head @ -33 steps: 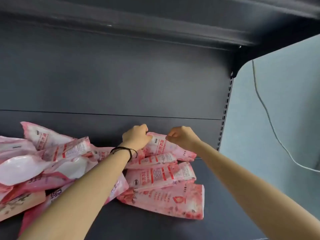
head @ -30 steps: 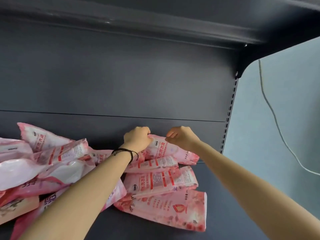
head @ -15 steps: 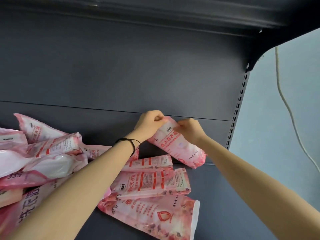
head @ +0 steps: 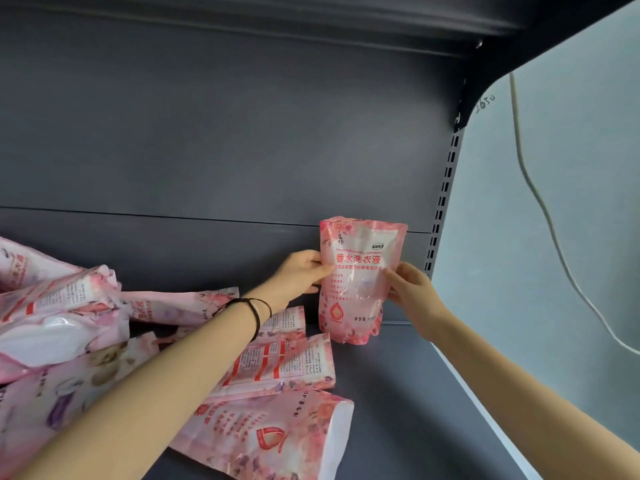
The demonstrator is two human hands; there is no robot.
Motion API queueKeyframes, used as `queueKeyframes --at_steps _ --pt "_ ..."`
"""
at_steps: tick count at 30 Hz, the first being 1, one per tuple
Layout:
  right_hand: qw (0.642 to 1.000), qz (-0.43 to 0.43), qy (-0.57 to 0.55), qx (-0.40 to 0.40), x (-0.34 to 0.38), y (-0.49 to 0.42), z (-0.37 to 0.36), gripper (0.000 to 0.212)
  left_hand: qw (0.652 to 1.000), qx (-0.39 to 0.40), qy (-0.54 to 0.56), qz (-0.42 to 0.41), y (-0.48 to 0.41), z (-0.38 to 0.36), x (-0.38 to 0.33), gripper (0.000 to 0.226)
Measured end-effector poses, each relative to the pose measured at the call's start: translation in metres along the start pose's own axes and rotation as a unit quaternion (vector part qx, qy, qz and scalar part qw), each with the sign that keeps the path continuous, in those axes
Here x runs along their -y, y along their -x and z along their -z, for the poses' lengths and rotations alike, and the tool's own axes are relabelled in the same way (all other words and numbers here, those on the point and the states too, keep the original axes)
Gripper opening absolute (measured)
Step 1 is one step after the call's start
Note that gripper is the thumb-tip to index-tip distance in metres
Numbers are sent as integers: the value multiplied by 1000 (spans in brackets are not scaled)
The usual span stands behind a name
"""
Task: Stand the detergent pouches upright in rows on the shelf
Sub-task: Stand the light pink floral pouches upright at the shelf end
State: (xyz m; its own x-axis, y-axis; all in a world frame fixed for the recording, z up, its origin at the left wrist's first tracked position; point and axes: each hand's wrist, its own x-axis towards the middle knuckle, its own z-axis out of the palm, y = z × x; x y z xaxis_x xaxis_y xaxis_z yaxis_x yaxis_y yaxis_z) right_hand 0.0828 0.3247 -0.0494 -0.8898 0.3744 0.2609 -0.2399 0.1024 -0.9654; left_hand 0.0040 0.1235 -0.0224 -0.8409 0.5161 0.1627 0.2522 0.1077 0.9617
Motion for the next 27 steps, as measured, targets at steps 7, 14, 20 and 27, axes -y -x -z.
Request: queueKeyframes --at_steps 7,14,20,27 --pt "997 -12 24 -73 -2 -3 9 21 998 -26 65 11 -3 -20 2 16" --pt "996 -5 73 -59 -3 -9 39 20 1000 -4 22 5 -14 -43 1 25" --pt "768 16 631 110 37 -6 49 29 916 39 -390 -87 -5 -21 -14 35" --pt "645 27 720 256 72 10 19 37 673 118 -715 -147 31 32 -40 28"
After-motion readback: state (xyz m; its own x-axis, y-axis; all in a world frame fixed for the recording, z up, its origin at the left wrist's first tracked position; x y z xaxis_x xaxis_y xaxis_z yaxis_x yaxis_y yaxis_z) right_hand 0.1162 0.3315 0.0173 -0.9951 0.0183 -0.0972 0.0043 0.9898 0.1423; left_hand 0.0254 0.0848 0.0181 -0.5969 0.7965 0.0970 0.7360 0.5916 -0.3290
